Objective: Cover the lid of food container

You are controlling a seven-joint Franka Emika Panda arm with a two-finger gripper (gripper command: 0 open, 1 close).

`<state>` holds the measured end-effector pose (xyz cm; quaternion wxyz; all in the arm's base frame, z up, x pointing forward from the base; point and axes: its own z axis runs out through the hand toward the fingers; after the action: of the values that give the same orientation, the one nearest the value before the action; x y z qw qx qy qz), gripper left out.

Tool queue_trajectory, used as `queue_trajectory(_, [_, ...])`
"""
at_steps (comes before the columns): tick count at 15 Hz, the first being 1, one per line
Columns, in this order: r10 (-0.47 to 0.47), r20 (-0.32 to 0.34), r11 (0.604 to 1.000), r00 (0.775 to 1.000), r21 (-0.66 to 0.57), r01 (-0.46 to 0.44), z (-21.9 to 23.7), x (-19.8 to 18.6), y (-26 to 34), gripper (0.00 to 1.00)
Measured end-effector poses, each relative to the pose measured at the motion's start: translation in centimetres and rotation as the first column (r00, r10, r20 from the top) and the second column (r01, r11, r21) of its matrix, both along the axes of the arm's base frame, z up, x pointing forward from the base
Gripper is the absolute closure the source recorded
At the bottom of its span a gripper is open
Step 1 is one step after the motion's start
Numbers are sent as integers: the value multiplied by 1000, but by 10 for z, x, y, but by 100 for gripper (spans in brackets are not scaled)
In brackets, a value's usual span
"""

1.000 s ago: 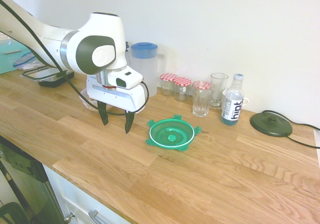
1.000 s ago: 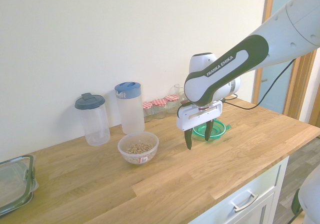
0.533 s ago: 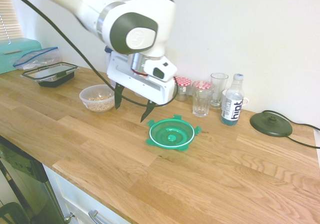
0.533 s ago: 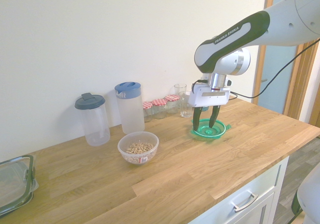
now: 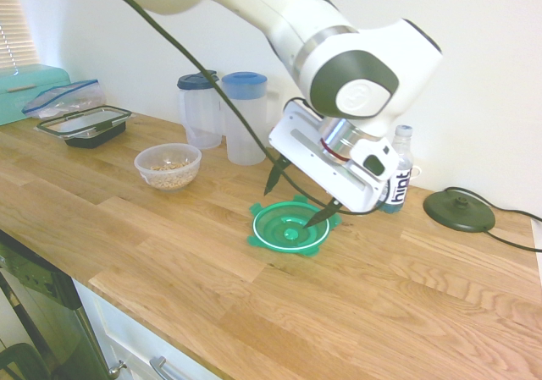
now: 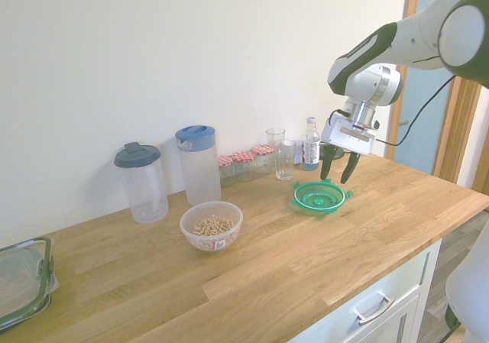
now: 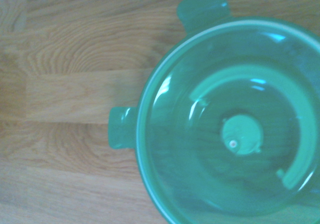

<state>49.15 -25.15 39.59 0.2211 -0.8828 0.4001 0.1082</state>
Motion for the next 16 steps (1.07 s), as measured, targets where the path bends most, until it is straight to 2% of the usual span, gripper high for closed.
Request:
queue_trajectory(7, [-10, -8, 992, 1000, 122, 11, -34, 22, -58, 0])
queue_trajectory(12, [2, -23, 985, 1000, 170, 2, -71, 42, -50, 0])
queue_trajectory(16, [22, -23, 973, 1000, 232, -16, -80, 47, -37, 0])
